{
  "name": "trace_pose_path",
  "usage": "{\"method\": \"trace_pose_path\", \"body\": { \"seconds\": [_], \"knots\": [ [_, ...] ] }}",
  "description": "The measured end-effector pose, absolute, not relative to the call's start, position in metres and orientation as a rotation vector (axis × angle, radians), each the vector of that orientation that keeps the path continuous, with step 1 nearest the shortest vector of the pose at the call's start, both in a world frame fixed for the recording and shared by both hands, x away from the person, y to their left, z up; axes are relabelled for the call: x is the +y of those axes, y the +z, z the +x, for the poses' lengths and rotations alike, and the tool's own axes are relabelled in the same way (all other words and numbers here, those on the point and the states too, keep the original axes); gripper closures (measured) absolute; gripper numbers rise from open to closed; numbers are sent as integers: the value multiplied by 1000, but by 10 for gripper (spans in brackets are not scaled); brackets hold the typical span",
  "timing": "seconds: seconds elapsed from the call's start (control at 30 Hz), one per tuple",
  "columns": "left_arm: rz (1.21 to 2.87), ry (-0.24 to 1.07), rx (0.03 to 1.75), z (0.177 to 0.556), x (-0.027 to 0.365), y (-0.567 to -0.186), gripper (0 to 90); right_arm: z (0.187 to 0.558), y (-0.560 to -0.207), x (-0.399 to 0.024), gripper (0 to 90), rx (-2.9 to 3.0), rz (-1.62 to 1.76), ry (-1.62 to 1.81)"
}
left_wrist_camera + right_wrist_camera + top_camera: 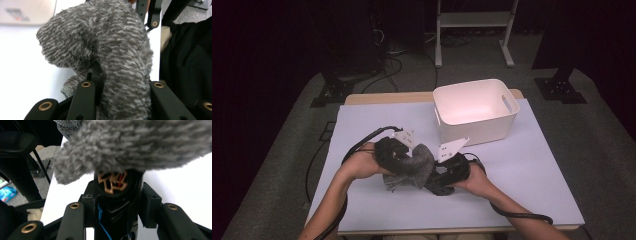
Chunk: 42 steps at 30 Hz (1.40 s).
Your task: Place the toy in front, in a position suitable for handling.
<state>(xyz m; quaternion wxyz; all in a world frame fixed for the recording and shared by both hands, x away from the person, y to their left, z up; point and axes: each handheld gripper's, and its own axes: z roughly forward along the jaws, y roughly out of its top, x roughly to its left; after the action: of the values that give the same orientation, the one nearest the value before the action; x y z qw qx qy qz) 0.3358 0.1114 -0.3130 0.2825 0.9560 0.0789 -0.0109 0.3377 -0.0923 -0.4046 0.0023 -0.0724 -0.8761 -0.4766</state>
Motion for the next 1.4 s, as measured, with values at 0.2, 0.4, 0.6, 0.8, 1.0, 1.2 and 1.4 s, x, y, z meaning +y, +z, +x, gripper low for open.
{"method": "trace_pose_path", "body": {
  "seconds": [0.2, 0.4, 0.6, 0.8, 1.0, 1.2, 1.4],
  "knots": [
    [2545, -34, 123, 332, 88, -304, 695, 331, -394, -109, 560, -2793, -248, -1450],
    [2526, -40, 68, 333, 70, -299, 694, 327, -386, -125, 559, -2841, -262, -1388],
    [2536, -50, 85, 336, 70, -303, 693, 325, -384, -143, 561, -2831, -278, -1394],
    [2557, -58, 107, 336, 74, -310, 693, 321, -384, -153, 560, -2842, -267, -1405],
    [2556, -67, 137, 339, 79, -315, 693, 317, -384, -159, 560, -2862, -265, -1410],
    [2559, -46, 102, 334, 74, -308, 695, 316, -385, -148, 561, -2849, -256, -1444],
    [2551, -35, 49, 329, 65, -293, 695, 315, -386, -140, 560, -2841, -246, -1464]
  ]
}}
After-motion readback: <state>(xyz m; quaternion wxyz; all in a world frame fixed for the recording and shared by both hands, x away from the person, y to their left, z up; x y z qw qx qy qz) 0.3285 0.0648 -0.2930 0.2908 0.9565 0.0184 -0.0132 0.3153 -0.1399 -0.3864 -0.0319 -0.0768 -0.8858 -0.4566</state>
